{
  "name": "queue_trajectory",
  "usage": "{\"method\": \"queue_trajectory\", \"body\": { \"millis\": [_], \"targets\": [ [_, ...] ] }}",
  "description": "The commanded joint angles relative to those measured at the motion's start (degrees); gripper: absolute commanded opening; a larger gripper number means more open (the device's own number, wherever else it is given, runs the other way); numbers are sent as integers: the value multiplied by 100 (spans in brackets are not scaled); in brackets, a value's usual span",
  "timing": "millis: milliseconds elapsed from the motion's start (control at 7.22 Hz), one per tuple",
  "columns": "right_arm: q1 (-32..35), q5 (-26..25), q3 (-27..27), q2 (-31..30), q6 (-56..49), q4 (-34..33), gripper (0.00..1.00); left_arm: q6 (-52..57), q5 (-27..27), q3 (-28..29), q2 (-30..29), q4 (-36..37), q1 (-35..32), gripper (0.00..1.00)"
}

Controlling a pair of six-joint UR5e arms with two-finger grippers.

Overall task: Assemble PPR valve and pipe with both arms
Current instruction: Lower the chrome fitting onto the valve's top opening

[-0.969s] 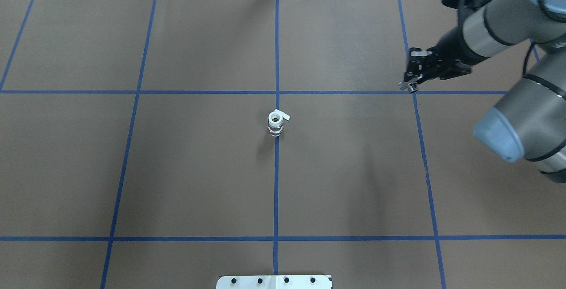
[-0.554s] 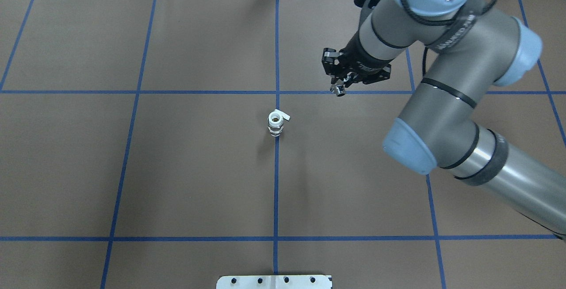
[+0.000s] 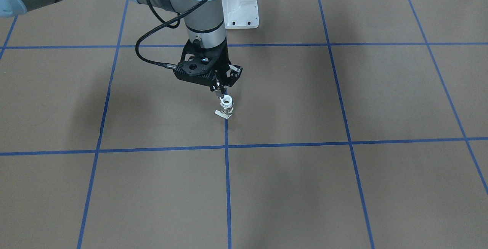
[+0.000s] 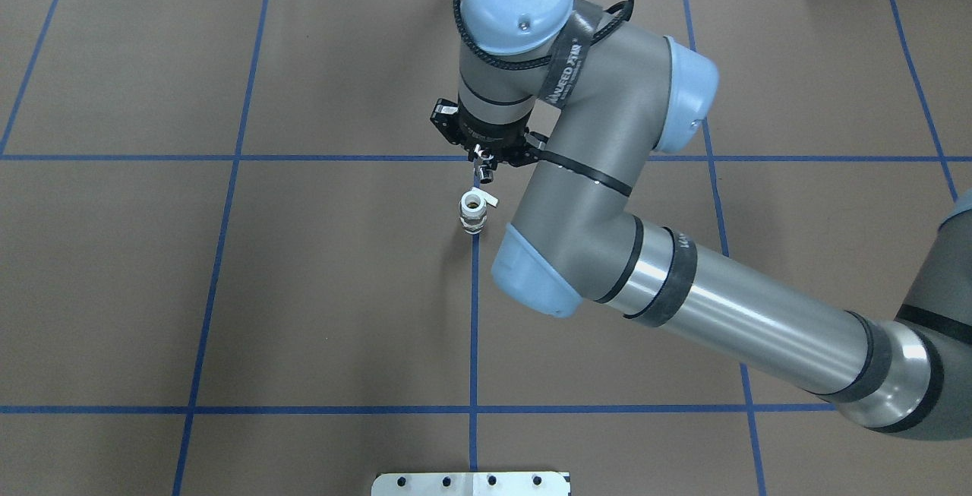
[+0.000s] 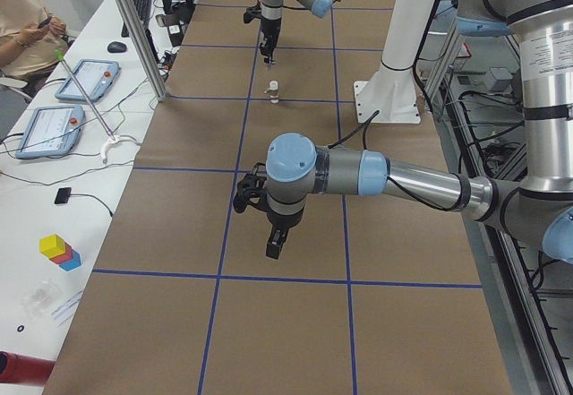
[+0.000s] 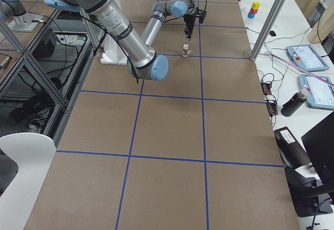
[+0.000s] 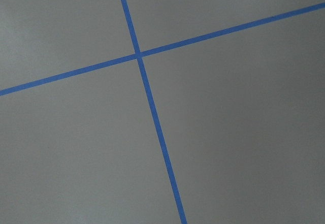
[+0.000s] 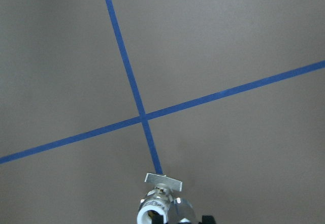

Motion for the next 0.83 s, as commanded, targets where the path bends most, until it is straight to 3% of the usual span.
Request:
{"method": "queue_trajectory", "body": {
  "millis": [0, 692],
  "targets": [
    [-230, -321, -321, 128, 149, -19, 0, 0, 0, -8, -8, -6, 8, 100],
    [-371, -339, -391, 93, 149, -27, 0, 0, -9, -8, 1, -6, -1, 100]
  ]
}}
